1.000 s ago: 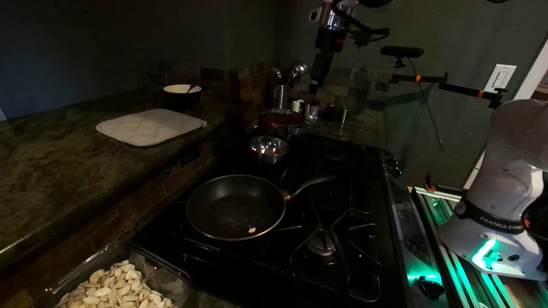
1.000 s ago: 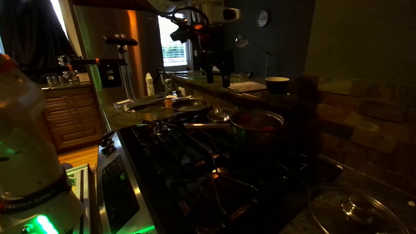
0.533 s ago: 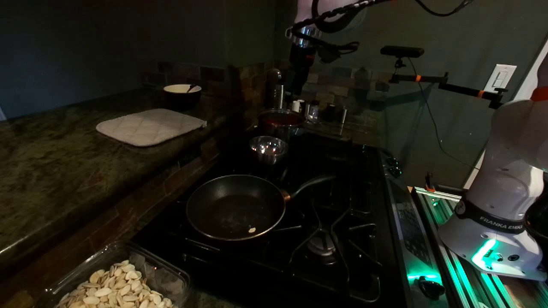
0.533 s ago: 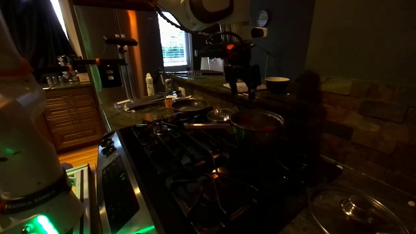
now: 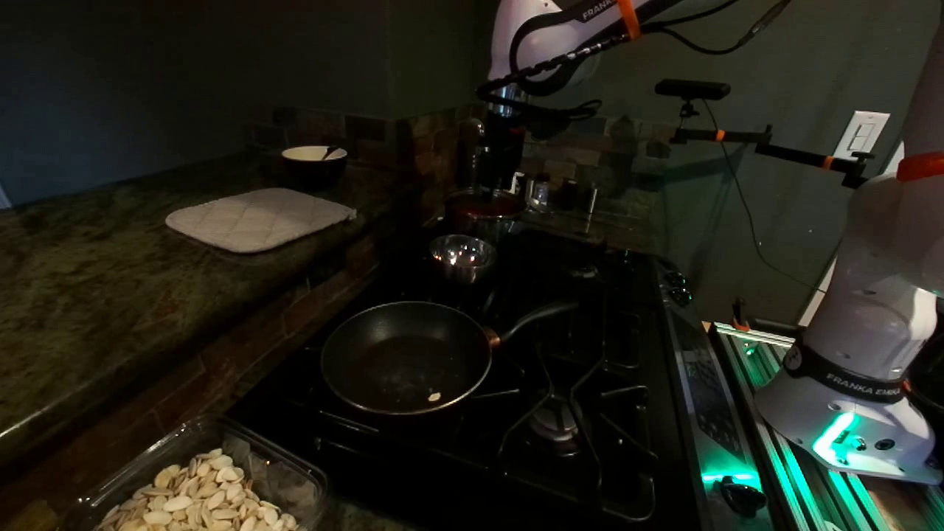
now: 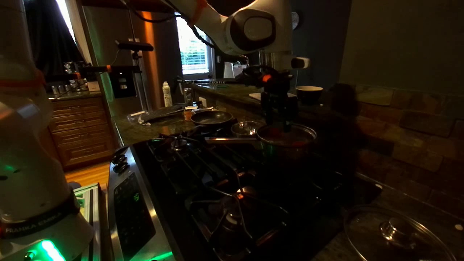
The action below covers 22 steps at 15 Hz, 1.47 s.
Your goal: Remove the orange cup from the pot and put it on the pot holder on the counter
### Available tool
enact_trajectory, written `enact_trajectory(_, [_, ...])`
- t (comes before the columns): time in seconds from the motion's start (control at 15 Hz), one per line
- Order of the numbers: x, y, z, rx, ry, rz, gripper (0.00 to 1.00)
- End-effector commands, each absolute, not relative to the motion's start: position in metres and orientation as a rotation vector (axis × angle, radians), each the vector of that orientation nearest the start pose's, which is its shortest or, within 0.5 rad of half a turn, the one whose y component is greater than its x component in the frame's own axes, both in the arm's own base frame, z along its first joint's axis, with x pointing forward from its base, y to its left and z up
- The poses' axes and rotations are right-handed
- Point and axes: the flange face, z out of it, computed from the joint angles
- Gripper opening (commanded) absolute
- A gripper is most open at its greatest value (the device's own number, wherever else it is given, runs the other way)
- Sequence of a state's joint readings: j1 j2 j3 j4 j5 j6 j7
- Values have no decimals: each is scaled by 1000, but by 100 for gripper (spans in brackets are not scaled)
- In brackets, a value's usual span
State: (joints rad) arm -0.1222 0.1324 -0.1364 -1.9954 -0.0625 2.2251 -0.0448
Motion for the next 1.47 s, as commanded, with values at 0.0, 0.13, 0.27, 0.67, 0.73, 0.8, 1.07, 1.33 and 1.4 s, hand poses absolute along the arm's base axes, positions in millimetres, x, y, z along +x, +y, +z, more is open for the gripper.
enact_trajectory(0.0, [574,-158,384,-3170,387,-156,100])
enact_trajectory(0.13, [576,-159,374,-3153,437,-202,100])
enact_trajectory(0.27, [577,-158,365,-3144,470,-228,100])
enact_trajectory(0.67, [574,-160,339,-3133,557,-281,84])
enact_trajectory(0.73, [574,-161,337,-3132,572,-295,79])
enact_trajectory(0.8, [574,-163,334,-3123,604,-312,74])
enact_trajectory(1.07, [572,-168,326,-3108,677,-349,38])
enact_trajectory(1.33, [568,-170,318,-3099,719,-353,37])
enact_trajectory(1.4, [568,-170,317,-3098,724,-351,39])
